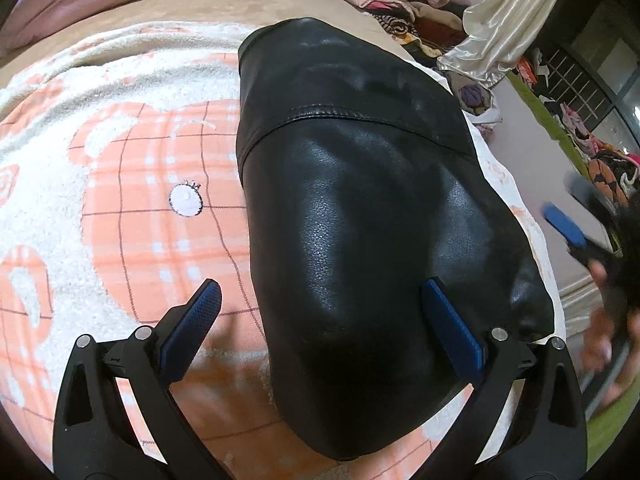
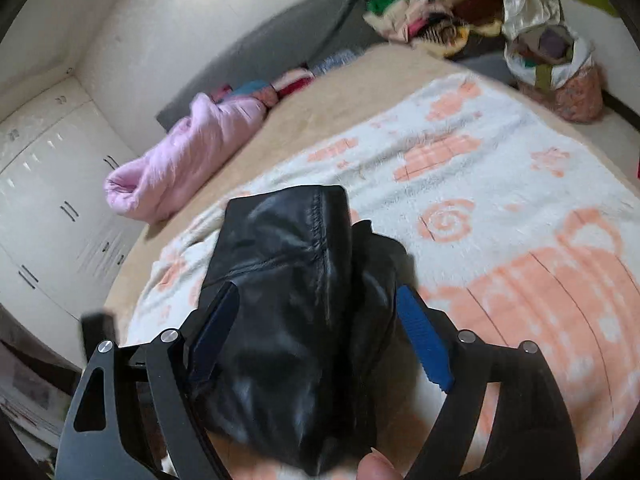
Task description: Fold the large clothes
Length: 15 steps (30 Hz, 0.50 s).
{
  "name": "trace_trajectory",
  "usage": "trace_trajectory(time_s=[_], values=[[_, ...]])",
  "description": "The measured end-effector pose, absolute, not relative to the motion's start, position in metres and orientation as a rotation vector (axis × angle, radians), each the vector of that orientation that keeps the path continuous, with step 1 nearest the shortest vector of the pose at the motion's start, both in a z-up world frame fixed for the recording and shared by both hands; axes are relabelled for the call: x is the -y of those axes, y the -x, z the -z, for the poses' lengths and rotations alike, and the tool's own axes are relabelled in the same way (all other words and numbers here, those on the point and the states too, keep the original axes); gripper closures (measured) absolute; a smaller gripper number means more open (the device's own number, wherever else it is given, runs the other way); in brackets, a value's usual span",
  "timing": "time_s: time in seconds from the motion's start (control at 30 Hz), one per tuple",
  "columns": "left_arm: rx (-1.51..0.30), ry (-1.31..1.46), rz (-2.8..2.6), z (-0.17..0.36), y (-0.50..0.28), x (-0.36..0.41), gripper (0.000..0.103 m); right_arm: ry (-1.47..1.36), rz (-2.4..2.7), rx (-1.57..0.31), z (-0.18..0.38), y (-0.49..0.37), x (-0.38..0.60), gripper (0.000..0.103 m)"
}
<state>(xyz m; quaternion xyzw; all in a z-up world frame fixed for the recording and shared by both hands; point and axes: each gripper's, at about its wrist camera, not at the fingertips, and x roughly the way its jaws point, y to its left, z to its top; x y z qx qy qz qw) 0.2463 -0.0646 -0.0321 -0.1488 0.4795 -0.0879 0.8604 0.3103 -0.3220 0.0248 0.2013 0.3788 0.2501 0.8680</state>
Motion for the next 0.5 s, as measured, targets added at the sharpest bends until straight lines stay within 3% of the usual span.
trace_trajectory(time_s=[0.17, 0.23, 0.3, 0.37, 0.5], values=[[-1.003, 0.295, 0.185, 0.029, -0.247, 0.067, 0.009, -0.467, -0.440, -0.992, 0.025, -0.366, 0.308, 0.020], [-1.000, 0.275, 0.182, 0.027, -0.248, 0.069, 0.009, -0.470, -0.500, -0.996, 0.028, -0.368, 0.297, 0.046], [-0.994, 0.247, 0.169, 0.024, -0.247, 0.070, 0.009, -0.373, -0.521, -0.927, 0.015, -0.359, 0.282, 0.083], [-0.991, 0.236, 0.150, 0.022, -0.247, 0.070, 0.009, -0.391, -0.603, -0.837, -0.004, -0.345, 0.276, 0.093], [-0.952, 0.228, 0.132, 0.012, -0.243, 0.065, 0.009, -0.494, -0.790, -0.704, -0.023, -0.327, 0.282, 0.095]])
